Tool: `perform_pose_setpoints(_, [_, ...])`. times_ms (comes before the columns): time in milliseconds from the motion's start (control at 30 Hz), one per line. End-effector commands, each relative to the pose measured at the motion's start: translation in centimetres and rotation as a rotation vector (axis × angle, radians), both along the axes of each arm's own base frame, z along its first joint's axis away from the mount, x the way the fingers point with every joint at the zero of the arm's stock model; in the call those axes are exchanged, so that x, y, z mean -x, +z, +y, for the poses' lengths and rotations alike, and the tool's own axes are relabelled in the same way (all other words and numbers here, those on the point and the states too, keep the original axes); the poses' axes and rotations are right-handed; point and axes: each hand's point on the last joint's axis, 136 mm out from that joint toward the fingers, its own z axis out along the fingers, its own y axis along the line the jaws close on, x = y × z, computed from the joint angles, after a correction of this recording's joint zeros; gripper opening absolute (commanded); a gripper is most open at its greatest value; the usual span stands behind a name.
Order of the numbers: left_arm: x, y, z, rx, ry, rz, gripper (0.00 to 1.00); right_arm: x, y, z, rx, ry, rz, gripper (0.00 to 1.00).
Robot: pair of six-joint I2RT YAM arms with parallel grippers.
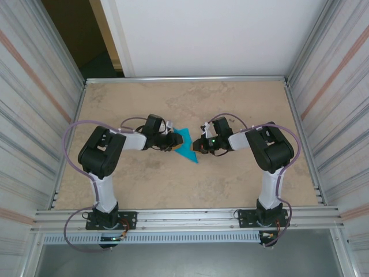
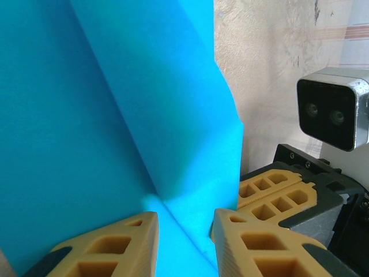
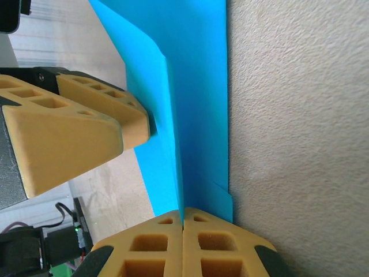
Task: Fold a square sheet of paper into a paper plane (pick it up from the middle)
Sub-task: Fourth fold the wing at the center of the table.
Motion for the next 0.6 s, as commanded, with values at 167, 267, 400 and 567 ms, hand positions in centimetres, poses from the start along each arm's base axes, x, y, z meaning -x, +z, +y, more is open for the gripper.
perform_pose_setpoints(167, [0.9,-1.8,1.0,-0.079,0.022,0.058,0.3,2.0,-3.5,-1.8,0.074,-0.039,0.152,0.05])
perform_pose_setpoints(267, [0.6,-1.3,0.8,-0.072,0.021,0.047,0.3,2.1,-3.6,-1.8,0.08,-0.039,0.159,0.05])
perform_pose_setpoints(400, [-0.3,0.3,0.1,-0.049,0.007,0.014,0.3,2.4,-4.0,-2.1,0.102,-0.041,0.177,0.05])
perform_pose_setpoints(567, [-1.3,3.4,-1.2,0.039,-0.017,-0.065,0.27,2.7,-4.7,-2.4,0.129,-0.048,0.206,0.05])
